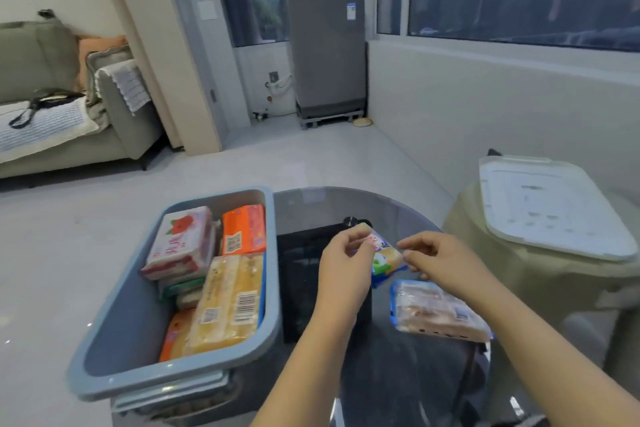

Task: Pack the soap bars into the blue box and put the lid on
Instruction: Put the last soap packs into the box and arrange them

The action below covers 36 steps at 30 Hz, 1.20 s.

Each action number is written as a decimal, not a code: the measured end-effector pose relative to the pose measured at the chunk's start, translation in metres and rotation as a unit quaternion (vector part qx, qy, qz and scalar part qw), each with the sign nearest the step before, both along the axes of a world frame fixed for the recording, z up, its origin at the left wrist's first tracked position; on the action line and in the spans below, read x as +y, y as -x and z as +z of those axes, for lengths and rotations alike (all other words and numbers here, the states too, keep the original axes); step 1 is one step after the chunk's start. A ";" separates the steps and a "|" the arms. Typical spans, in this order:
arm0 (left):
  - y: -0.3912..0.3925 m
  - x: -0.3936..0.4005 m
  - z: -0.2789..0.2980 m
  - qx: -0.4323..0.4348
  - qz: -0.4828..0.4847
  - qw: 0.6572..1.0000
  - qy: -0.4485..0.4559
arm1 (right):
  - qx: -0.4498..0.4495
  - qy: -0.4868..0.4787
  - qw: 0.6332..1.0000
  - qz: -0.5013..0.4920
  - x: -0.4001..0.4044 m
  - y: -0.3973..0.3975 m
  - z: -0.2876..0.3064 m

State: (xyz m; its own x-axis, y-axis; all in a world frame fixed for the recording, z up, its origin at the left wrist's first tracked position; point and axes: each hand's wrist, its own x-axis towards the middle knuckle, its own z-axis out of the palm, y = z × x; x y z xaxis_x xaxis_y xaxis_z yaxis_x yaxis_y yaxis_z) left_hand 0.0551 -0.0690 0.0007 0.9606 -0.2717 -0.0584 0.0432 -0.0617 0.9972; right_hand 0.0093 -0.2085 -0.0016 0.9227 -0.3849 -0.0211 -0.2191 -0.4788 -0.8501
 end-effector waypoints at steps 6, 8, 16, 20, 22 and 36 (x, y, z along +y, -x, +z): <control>-0.033 -0.041 -0.051 0.032 0.062 0.980 -0.184 | 0.114 0.099 0.988 0.032 -0.034 -0.002 -0.022; -0.044 -0.053 -0.059 0.054 0.070 0.965 -0.248 | 0.179 0.120 0.974 0.066 -0.045 0.000 -0.028; -0.069 -0.089 -0.073 0.039 0.083 0.925 -0.370 | 0.240 0.096 0.957 0.130 -0.061 0.007 -0.036; -0.072 -0.094 -0.075 0.035 0.036 0.936 -0.348 | 0.234 0.114 0.957 0.127 -0.062 0.008 -0.042; -0.073 -0.094 -0.074 0.032 0.004 0.939 -0.344 | 0.234 0.120 0.956 0.128 -0.062 0.009 -0.043; -0.078 -0.091 -0.063 0.041 -0.035 0.910 -0.411 | 0.219 0.072 0.969 0.083 -0.060 0.024 -0.037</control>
State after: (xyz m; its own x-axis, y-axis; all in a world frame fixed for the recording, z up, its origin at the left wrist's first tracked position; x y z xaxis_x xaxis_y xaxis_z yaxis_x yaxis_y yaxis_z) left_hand 0.1334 -0.1605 -0.0622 0.9262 -0.1644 -0.3392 0.0822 -0.7902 0.6074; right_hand -0.0152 -0.2680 -0.0385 0.8868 -0.2593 -0.3825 -0.4538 -0.6455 -0.6144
